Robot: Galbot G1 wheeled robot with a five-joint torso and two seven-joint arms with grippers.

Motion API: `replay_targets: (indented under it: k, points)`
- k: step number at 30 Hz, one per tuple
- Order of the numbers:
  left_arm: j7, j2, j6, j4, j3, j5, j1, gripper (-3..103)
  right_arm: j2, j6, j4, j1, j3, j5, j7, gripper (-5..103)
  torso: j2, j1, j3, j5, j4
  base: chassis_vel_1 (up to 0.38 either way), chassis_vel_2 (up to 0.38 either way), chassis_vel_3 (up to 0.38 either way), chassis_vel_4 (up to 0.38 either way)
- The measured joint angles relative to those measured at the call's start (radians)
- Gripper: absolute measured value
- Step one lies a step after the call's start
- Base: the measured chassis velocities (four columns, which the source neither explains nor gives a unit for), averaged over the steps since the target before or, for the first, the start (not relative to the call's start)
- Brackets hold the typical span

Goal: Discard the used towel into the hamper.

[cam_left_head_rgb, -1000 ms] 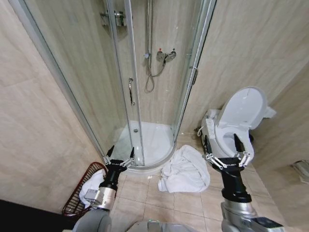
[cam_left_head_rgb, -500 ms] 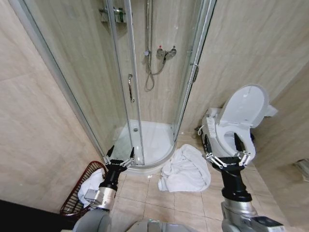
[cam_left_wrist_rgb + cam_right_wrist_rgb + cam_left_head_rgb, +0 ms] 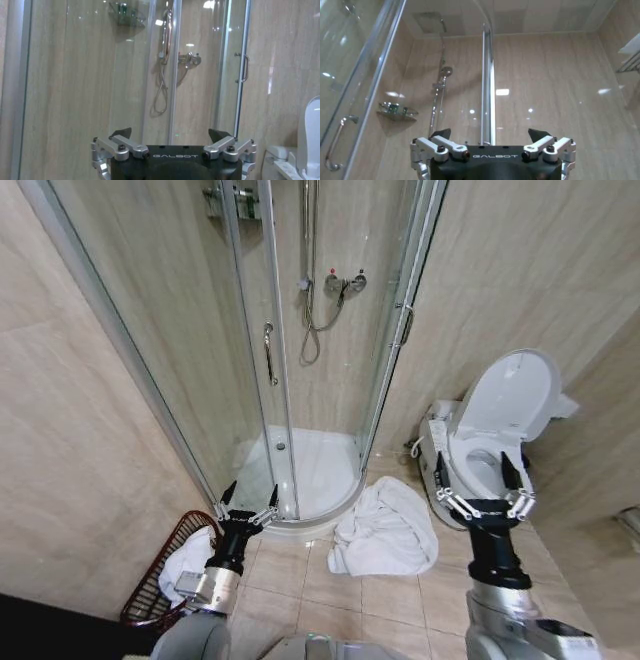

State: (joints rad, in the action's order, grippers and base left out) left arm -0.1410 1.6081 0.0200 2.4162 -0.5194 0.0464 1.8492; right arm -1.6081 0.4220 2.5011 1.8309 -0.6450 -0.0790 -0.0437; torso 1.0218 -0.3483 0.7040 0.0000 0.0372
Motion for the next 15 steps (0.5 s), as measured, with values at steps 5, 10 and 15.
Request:
replay_targets:
  k: [5, 10, 15]
  points:
    - [0.000, 0.000, 0.000, 0.000, 0.000, 0.000, 0.000, 100, 0.000, -0.056, 0.000, -0.005, 0.004, 0.028, 0.064, 100, -0.029, 0.012, -0.017, 0.0000, 0.0000, 0.000, 0.000, 0.000, 0.000]
    - [0.000, 0.000, 0.000, 0.000, 0.000, 0.000, 0.000, 100, 0.000, -0.164, -0.001, -0.001, 0.021, 0.031, 0.163, 100, -0.049, 0.021, -0.028, 0.0001, 0.0000, 0.000, 0.000, 0.000, 0.000]
    - [0.000, 0.000, 0.000, 0.000, 0.000, 0.000, 0.000, 100, 0.015, -0.307, -0.026, 0.017, 0.028, -0.065, 0.150, 100, -0.074, 0.032, -0.042, 0.0000, 0.0000, 0.000, 0.000, 0.000, 0.000]
